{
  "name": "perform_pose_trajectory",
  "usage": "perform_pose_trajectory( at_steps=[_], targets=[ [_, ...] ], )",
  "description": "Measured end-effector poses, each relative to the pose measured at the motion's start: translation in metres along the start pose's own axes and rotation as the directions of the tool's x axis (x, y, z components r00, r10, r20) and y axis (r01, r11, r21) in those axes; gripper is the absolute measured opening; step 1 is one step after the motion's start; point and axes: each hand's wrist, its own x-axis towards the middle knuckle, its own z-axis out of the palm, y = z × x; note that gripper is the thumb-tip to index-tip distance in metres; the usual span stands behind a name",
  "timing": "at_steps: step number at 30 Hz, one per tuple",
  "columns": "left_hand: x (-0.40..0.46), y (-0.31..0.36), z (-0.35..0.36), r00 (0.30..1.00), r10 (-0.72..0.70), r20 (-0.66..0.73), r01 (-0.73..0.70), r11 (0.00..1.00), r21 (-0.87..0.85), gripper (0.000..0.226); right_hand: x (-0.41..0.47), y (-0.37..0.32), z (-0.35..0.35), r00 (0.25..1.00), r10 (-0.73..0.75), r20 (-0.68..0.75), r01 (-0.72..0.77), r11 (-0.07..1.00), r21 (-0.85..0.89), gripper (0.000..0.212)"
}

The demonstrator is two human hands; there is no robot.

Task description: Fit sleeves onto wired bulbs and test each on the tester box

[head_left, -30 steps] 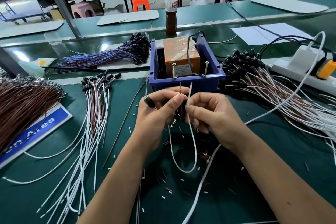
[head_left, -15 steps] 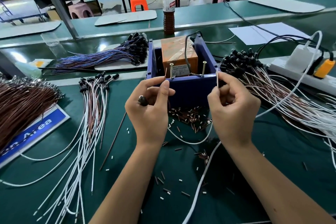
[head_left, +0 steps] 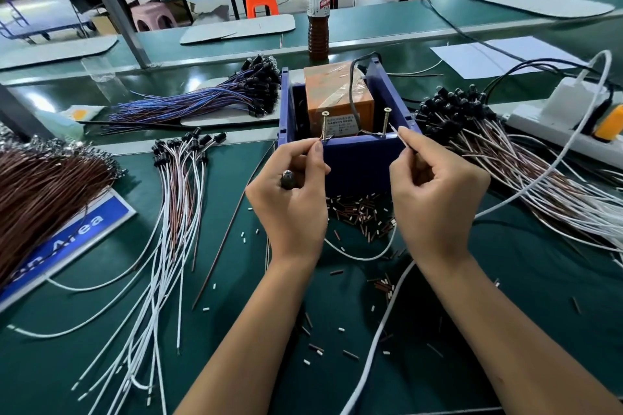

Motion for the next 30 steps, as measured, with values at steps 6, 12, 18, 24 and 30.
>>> perform_pose_trajectory(
  at_steps=[6,12,18,24,30],
  targets=[
    [0.002,0.002,0.001,0.999,0.002,-0.039,0.001,0.996,0.089,0.013,-0.002,0.000,0.001,0.999,-0.032,0.007,0.032,0.999,-0.006,0.023],
    [0.001,0.004,0.000,1.000,-0.012,-0.026,0.014,0.997,0.081,0.011,0.000,-0.001,-0.001,0.999,-0.029,0.019,0.029,1.000,0.002,0.024],
    [0.002,0.006,0.001,0.999,-0.022,-0.035,0.025,0.996,0.088,0.012,0.000,0.000,-0.001,0.999,-0.048,0.025,0.048,0.999,-0.005,0.024],
    [-0.004,0.011,-0.004,0.998,-0.015,-0.057,0.018,0.998,0.057,0.010,-0.001,-0.002,-0.004,0.998,0.049,0.044,-0.053,0.995,0.090,0.026],
    [-0.018,0.048,0.024,0.993,-0.090,0.072,0.102,0.978,-0.182,0.011,0.023,0.008,-0.044,0.991,0.118,-0.065,-0.110,0.987,0.120,0.024]
  ],
)
